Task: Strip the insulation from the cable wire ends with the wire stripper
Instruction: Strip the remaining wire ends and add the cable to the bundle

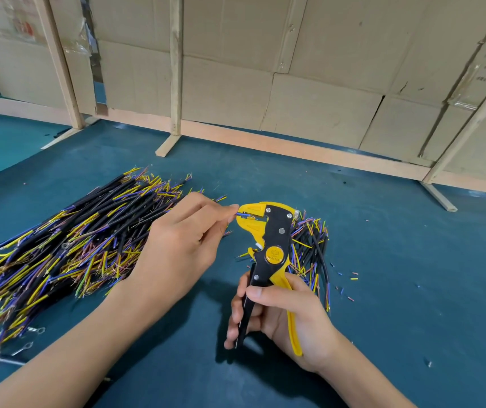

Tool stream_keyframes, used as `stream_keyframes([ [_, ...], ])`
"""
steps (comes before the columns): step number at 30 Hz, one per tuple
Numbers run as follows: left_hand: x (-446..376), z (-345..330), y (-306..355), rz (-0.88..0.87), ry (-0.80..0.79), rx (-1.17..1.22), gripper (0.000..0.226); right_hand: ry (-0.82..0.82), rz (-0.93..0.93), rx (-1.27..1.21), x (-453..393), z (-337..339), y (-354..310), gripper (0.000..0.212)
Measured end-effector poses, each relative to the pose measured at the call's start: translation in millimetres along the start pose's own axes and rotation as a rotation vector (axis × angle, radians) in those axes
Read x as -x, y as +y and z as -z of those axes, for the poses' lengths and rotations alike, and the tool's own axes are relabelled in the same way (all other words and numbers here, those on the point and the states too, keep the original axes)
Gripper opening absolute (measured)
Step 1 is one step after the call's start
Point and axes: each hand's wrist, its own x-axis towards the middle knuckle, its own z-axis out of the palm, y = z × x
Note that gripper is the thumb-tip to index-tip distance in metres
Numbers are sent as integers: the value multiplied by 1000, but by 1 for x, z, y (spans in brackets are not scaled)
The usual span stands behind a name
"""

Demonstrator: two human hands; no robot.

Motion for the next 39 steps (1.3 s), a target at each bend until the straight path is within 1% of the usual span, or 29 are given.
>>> stream_keyframes([
  [6,0,1,3,13,-9,-20,15,-3,-2,3,0,2,1,19],
  [10,0,0,4,5,-12,-30,12,-10,-6,7,-1,2,0,9],
  [12,0,0,5,1,-9,-27,12,-1,-18,11,-1,3,0,8],
  [19,0,1,1,-37,-14,-27,11,20,-23,22,0,-1,-2,11],
  [22,0,1,-4,-53,-27,11,13,43,-31,21,0,-3,-4,10],
  [23,0,1,-5,-55,-30,25,14,62,-29,22,1,-4,-4,12],
  [26,-1,-1,-7,-68,-47,58,15,163,4,36,1,-5,-3,27],
  [27,-1,-2,-7,-71,-49,64,15,181,11,43,1,-6,-3,29],
  [31,-2,0,-7,-75,-72,67,15,200,11,45,2,-7,-3,29],
  [37,-8,3,-5,-95,-114,43,24,233,38,67,2,-13,1,30],
  [39,-8,3,-3,-89,-109,28,31,231,41,70,3,-14,2,28],
])
